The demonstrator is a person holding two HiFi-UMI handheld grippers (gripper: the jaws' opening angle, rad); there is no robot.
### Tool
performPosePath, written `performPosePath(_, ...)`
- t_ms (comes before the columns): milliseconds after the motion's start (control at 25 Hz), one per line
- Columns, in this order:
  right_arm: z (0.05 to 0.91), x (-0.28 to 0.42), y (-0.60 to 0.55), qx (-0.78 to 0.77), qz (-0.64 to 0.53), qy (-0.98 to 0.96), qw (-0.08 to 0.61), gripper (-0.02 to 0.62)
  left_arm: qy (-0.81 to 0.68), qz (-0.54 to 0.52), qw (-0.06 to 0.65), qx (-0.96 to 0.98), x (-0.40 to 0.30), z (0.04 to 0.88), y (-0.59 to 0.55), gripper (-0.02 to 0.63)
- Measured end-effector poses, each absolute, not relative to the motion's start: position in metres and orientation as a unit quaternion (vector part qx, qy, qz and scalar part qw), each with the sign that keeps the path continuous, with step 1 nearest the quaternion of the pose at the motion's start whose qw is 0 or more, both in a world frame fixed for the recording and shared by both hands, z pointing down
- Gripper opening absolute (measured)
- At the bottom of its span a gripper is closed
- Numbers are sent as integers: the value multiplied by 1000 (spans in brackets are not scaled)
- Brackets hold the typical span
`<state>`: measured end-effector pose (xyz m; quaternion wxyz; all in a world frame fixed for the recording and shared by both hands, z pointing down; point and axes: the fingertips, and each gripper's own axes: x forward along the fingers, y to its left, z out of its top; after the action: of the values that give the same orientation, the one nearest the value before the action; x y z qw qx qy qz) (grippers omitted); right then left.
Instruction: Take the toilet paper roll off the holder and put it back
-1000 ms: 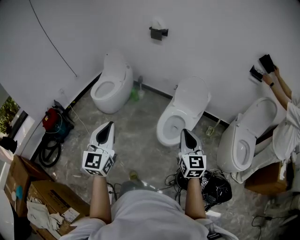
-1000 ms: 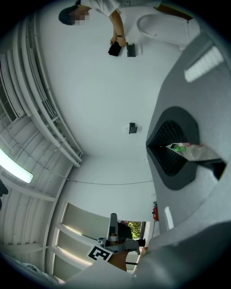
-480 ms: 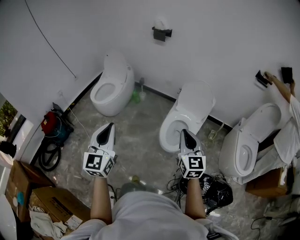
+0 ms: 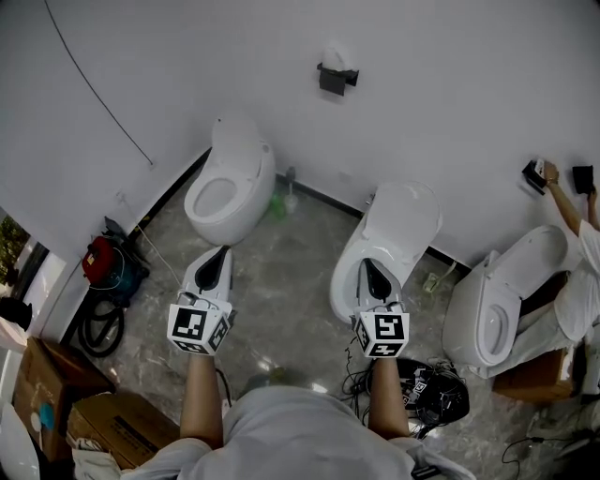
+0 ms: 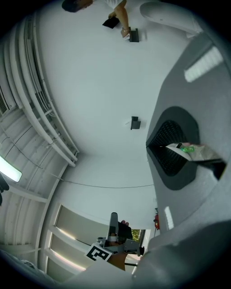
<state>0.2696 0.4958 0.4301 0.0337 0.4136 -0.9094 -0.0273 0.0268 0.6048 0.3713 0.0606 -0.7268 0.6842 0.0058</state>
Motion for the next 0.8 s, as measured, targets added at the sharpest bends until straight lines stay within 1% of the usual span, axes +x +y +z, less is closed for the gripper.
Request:
performPosePath(160,426,242,489,413,-34,-909,36,-1,686,13,61,-725,-3,370,596,0)
performPosePath(320,424,228,485,414,-30,-909,33,0,683,18,57,-728,-17,373,593,0)
performPosePath(800,438,202,457,415,-36,-907,52,-2,675,19,49,-736,-36,387,557,0)
